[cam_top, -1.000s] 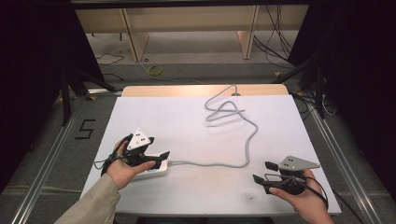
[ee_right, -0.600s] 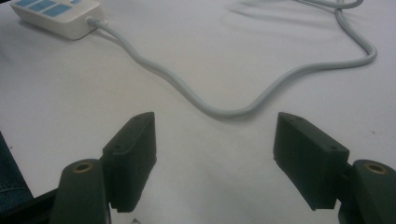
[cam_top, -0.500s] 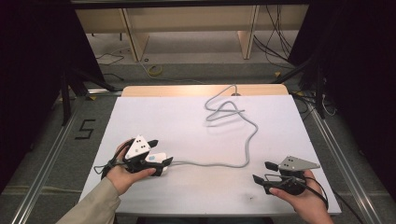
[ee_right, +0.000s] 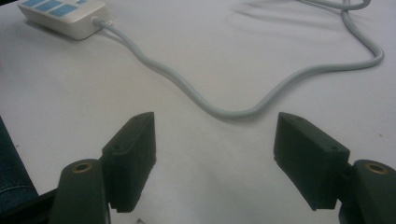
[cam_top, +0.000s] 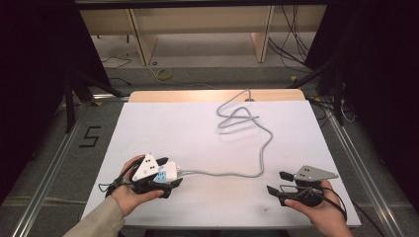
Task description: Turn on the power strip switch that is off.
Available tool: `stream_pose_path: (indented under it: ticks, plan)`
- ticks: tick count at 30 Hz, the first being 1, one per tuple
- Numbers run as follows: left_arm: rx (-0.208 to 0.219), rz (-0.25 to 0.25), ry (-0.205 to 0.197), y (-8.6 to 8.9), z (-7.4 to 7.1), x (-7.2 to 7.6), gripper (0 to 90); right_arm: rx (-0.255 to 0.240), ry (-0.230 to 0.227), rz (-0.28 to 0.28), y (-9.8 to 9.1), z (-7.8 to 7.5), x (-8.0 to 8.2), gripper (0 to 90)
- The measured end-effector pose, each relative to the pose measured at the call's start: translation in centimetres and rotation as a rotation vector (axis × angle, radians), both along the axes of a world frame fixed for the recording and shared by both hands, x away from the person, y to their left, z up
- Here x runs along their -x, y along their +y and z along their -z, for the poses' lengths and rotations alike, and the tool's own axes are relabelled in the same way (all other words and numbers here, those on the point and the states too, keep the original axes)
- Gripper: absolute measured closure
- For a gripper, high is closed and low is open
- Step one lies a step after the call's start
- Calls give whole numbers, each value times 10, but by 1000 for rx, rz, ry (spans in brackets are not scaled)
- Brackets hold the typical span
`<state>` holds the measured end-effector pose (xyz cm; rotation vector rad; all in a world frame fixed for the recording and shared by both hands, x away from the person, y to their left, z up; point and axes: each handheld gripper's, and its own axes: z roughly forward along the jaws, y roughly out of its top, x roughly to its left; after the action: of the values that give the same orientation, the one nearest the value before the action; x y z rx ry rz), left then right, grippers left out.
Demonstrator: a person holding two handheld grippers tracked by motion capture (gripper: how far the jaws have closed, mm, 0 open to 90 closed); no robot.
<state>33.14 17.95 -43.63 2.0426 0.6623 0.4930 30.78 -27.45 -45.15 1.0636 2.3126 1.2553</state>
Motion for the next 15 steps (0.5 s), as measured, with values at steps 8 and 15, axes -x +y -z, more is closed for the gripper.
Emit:
stream_pose_path:
  ticks: [8, 15]
  plan:
    - [-23, 6, 4, 1, 4, 4, 195, -1, 1, -2, 1, 0, 0, 303]
    - [-26, 9, 1, -2, 5, 3, 196, -2, 2, -5, 1, 0, 0, 302]
